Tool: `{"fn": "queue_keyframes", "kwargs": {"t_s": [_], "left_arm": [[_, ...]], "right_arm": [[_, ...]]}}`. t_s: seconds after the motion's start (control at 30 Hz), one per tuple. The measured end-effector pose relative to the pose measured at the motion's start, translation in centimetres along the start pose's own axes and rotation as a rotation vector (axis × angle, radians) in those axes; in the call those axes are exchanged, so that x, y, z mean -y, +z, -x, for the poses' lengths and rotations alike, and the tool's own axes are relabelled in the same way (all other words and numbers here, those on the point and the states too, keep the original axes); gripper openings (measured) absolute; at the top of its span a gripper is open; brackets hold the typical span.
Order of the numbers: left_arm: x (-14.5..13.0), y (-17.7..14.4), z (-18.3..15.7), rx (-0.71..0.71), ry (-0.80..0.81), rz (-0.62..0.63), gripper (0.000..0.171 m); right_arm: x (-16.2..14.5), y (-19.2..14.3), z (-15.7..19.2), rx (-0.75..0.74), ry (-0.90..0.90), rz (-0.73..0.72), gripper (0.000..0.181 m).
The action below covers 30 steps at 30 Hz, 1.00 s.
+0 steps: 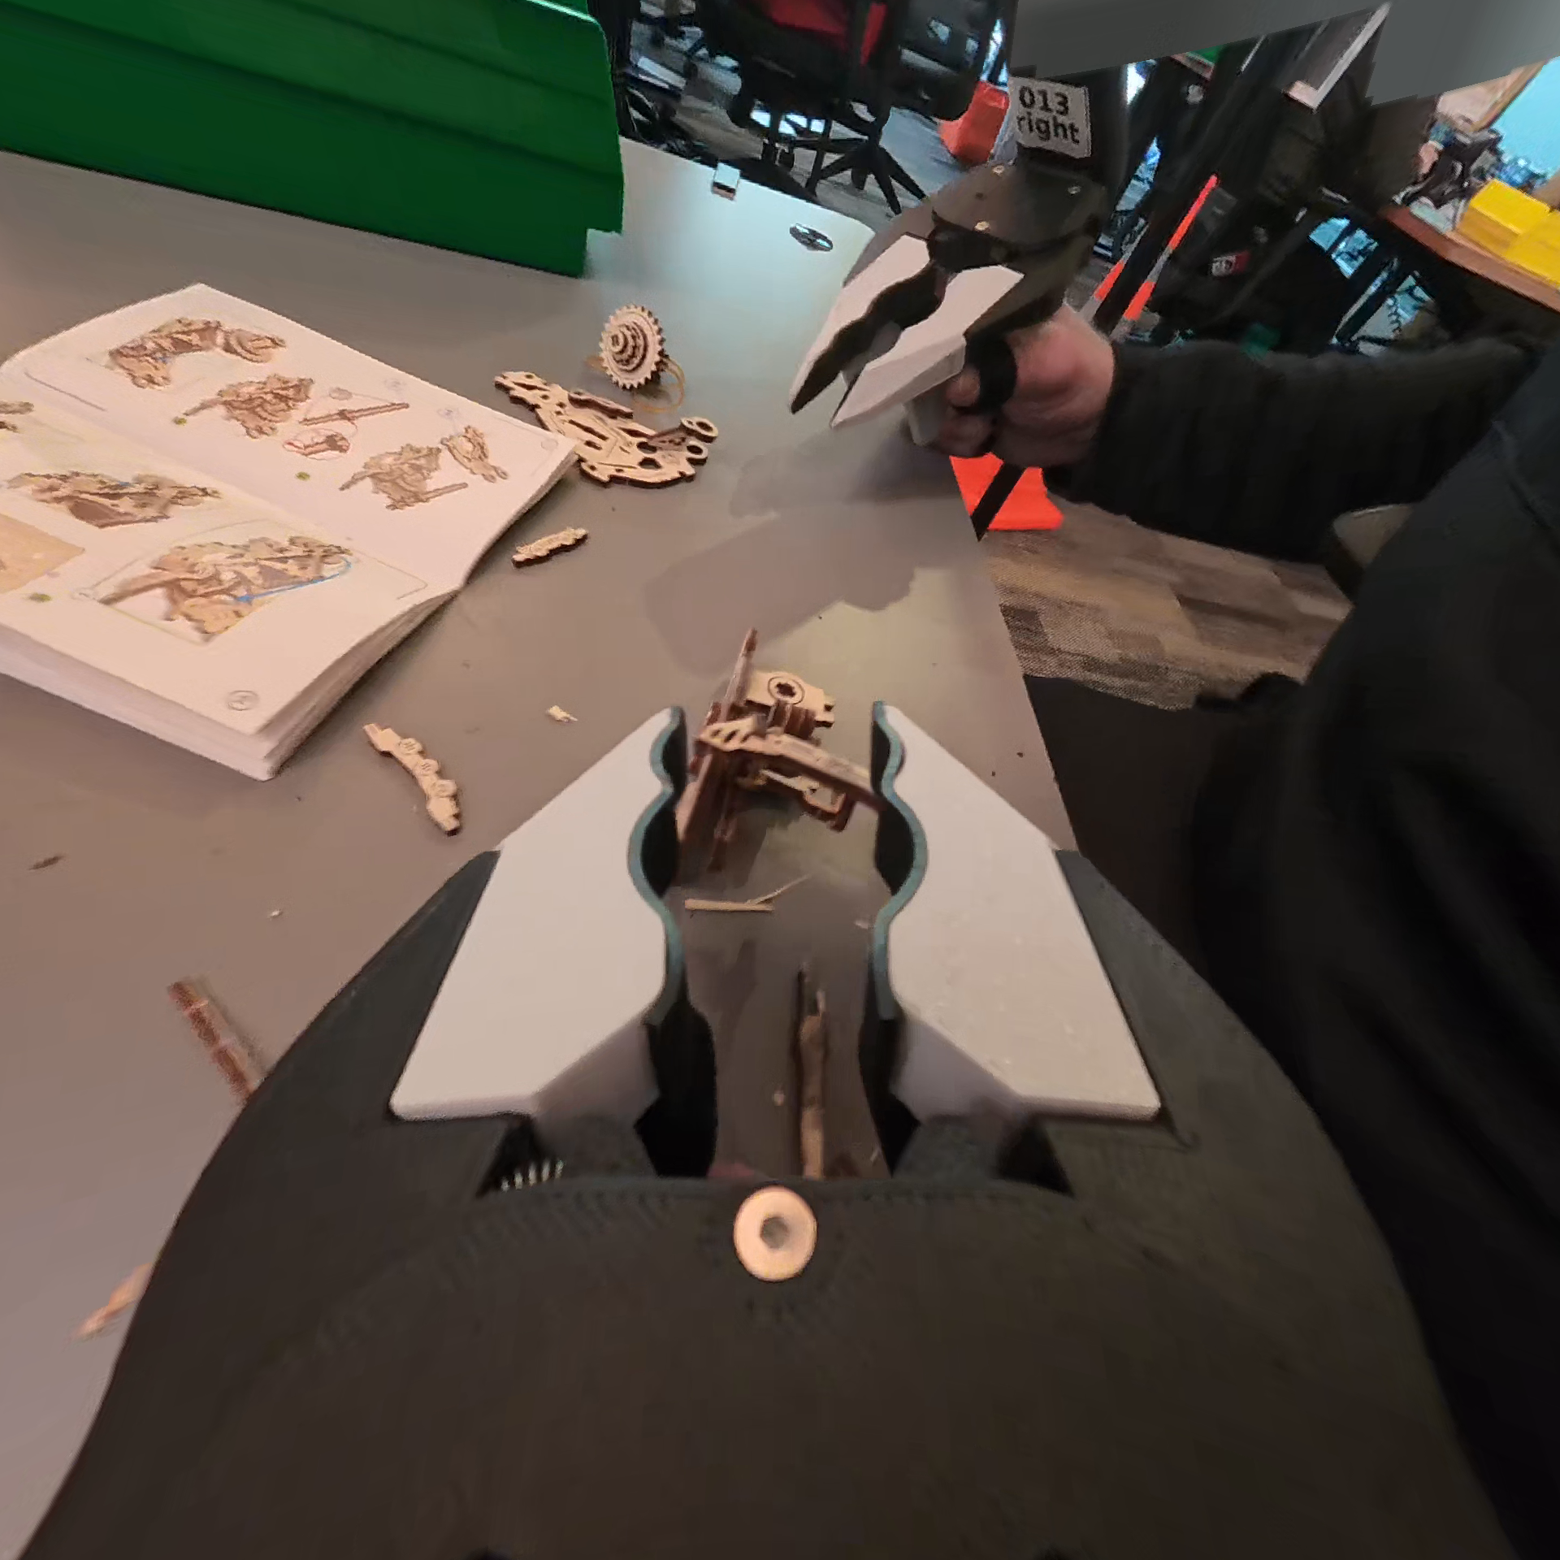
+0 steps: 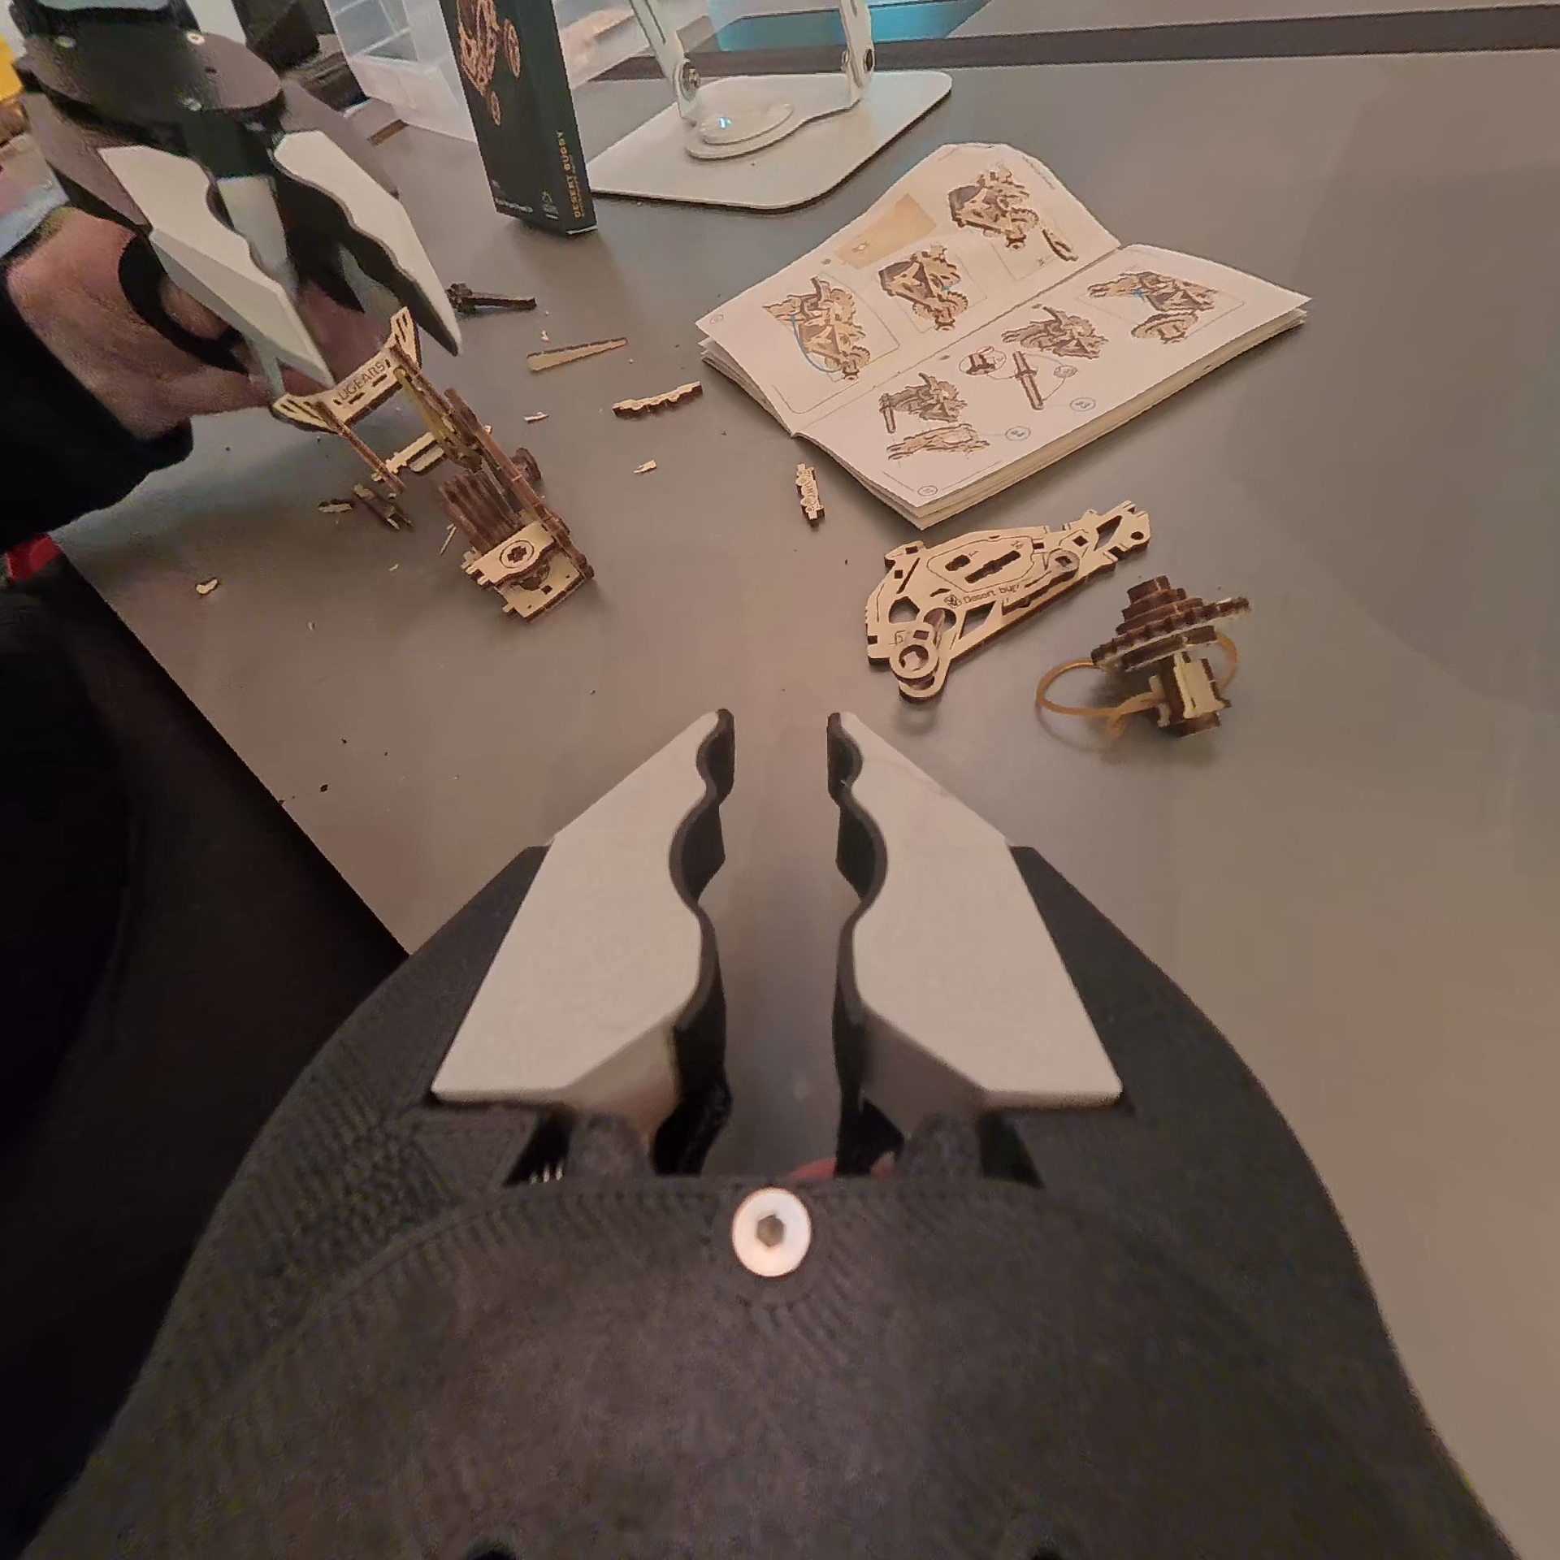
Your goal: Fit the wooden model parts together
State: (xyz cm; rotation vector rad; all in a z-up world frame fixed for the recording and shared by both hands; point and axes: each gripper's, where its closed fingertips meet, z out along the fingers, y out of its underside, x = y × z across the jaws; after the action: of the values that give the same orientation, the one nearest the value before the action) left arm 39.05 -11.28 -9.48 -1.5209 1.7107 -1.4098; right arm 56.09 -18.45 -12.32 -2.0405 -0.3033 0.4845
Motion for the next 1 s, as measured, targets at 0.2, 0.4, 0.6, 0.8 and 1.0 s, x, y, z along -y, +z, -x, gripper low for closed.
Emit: {"fn": "queue_keyframes", "kwargs": {"t_s": [0.2,0.4,0.6,0.8,1.0], "left_arm": [[-0.3,0.2,-0.2,0.043,-0.015,0.010,0.046],[-1.1,0.1,0.0,0.002,-0.011,0.111,0.021],[-0.8,0.2,-0.5,-0.002,-0.018,0.108,0.011],[-0.4,0.2,0.2,0.071,-0.134,0.056,0.009],[1.7,0.0,1.4,0.108,-0.538,-0.210,0.009]], "right_arm": [[0.0,0.0,0.1,0.002,-0.007,-0.005,0.020],[0.1,-0.1,0.2,0.005,-0.015,-0.012,0.021],[0.2,-0.2,0.4,0.009,-0.026,-0.023,0.021],[0.3,-0.3,0.5,0.015,-0.034,-0.030,0.021],[0.3,-0.3,0.6,0.015,-0.038,-0.033,0.024]]}}
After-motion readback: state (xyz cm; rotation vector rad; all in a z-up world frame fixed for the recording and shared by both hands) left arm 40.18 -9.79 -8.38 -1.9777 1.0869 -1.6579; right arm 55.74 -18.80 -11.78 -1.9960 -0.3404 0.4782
